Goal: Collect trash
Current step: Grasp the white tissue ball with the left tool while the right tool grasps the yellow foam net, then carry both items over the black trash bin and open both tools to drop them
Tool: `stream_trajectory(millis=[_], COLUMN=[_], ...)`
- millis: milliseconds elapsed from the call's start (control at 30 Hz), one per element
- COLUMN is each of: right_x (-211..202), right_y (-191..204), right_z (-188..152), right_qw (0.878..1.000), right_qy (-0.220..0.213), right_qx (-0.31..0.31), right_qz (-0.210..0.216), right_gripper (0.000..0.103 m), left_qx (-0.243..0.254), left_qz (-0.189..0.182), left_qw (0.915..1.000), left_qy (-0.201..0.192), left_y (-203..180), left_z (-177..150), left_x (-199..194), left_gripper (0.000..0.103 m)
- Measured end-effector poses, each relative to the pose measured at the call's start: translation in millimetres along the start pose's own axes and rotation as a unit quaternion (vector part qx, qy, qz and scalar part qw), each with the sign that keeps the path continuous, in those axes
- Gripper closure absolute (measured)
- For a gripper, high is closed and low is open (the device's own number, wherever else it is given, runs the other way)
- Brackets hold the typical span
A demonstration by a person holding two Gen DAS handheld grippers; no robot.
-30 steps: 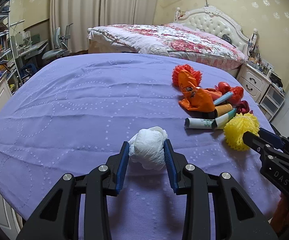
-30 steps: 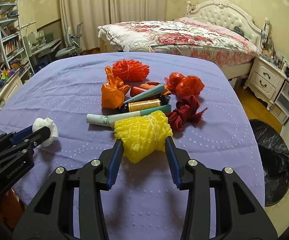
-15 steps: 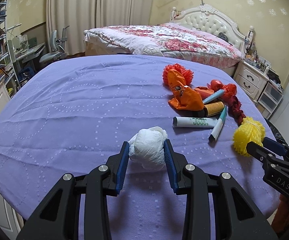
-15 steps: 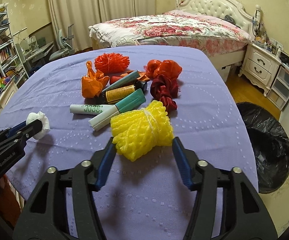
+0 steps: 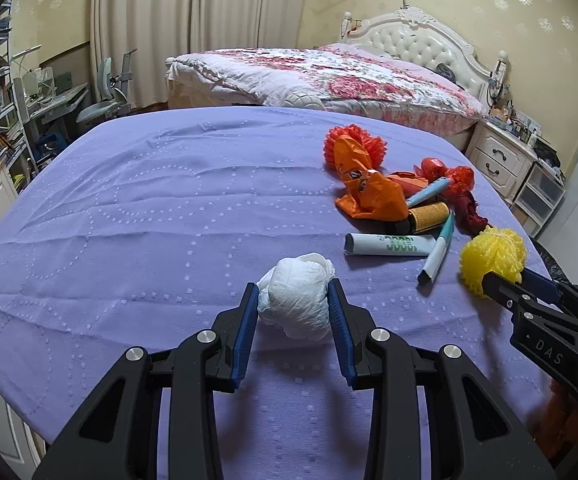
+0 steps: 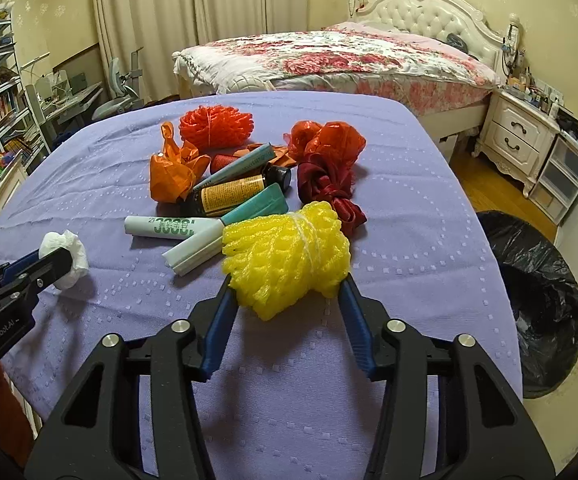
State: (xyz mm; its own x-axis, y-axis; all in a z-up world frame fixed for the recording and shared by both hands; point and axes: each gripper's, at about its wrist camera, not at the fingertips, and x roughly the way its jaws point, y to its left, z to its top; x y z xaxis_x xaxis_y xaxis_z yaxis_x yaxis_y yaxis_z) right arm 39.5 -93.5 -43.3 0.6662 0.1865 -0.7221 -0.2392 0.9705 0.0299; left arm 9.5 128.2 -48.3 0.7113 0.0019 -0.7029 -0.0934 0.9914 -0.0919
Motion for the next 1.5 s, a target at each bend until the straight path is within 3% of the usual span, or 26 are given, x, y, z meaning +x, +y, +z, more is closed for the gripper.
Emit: stream_trajectory(millis=[367, 600, 900, 1167, 1500], right_x=[-39.8, -56.5, -60.4, -49.3, -30.8], right_y=[-48.0, -102.2, -177.3, -220.3, -255.2], right_z=[5.3, 2.9, -10.1, -16.9, -20.4], right_qw=[0.998, 0.991, 0.980, 0.972, 0.964], right_qy=[-0.041, -0.053, -0.051, -0.042, -0.033], right_qx=[0.033, 0.060, 0.122, 0.154, 0.194], right_qz=[-0.045, -0.104, -0.148, -0.175, -0.180], right_gripper=[0.059, 0.059, 0.059, 0.058, 0.058], left_qx=[0.041, 0.081, 0.135, 0.167, 0.199], left_qz=[-0.038, -0.082, -0.128, -0.139, -0.141], left_qw=[0.9984, 0.9931, 0.9822, 0.9762, 0.9699], left_qy=[-0.014, -0.022, -0.021, -0.004, 0.008], left_y=[-50.6, -111.7, -205.2, -264.1, -308.7], left_z=[9.0, 21.6, 26.7, 26.4, 27.1], left_x=[-7.5, -4.7, 14.1, 43.1, 66.6], left_gripper=[0.067, 0.067, 0.067, 0.067, 0.067])
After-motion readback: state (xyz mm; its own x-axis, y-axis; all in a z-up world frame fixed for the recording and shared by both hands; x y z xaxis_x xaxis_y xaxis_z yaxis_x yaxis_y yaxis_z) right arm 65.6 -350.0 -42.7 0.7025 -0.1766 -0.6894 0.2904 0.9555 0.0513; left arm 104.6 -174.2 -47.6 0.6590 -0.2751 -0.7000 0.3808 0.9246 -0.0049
